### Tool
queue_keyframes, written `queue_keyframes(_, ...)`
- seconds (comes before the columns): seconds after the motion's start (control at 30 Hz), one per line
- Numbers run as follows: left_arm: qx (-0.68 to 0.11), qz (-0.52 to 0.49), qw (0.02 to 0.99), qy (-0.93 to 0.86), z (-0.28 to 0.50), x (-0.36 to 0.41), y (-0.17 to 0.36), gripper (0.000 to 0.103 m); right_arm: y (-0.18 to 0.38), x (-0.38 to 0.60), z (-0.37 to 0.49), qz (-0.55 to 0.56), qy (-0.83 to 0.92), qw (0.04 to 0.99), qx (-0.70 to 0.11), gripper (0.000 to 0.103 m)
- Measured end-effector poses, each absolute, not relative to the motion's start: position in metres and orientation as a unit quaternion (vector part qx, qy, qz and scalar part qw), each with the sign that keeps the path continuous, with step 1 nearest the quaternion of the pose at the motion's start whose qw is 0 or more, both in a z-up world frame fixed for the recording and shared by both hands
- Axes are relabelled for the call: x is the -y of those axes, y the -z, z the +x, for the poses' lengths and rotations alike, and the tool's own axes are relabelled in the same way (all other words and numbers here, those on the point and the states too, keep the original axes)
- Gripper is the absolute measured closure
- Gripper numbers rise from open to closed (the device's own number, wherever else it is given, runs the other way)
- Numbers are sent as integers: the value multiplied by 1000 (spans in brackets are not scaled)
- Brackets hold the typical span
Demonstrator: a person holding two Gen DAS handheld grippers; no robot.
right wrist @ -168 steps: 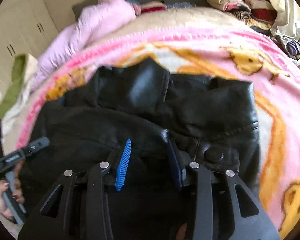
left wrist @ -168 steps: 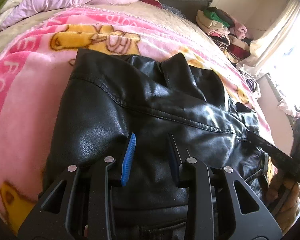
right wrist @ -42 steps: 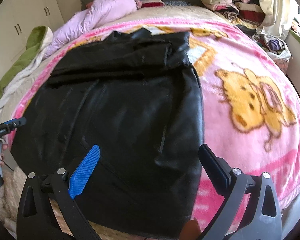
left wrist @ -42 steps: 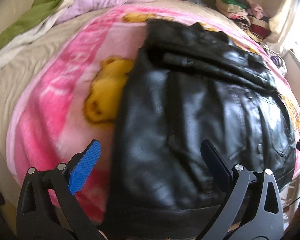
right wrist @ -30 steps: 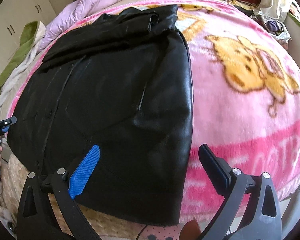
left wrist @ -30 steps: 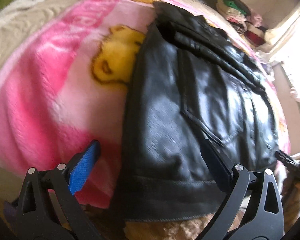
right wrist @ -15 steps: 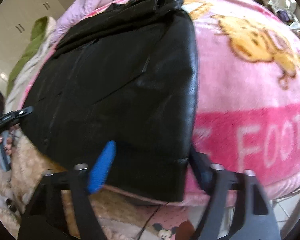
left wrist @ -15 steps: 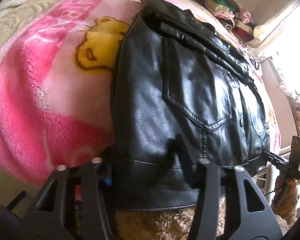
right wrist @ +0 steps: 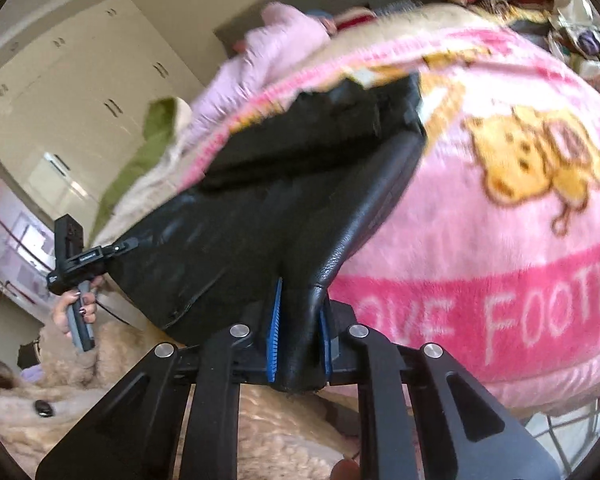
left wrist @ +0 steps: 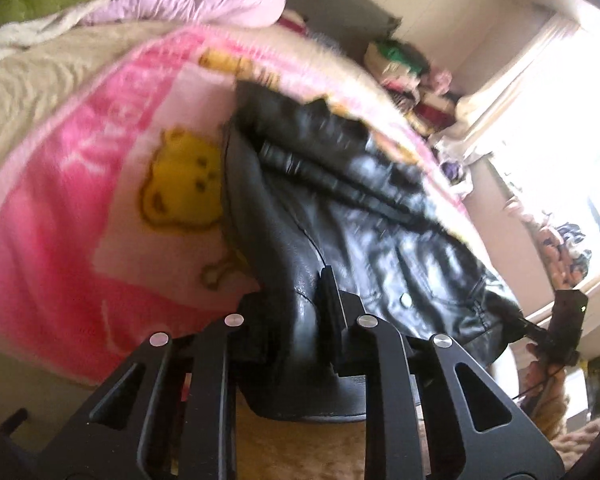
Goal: Fold large clothes
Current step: 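Lift the hem with both grippers and fold it over toward the collar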
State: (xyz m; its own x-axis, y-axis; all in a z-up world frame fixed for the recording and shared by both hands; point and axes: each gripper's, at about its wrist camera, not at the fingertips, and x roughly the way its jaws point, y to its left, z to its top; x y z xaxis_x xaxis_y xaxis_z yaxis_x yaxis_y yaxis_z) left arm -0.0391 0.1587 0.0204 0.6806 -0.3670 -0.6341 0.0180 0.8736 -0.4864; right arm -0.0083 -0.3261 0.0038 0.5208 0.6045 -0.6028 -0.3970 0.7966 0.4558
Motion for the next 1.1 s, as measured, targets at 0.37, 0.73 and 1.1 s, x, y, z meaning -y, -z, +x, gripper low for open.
queue_keyframes(0.37,-327,-220,913,107,1,-168,-77,94,-54,341,25,210,-298,881,-303,89)
queue_keyframes(0.73,-315,-231,916,87,71,-166,-88,94,-72,330,111,244,-274,884,-290,88)
queue_keyframes(1.1,-327,-250,908,76,117,-167,-85,92,-69,321,167,245,-231,892,-302,86)
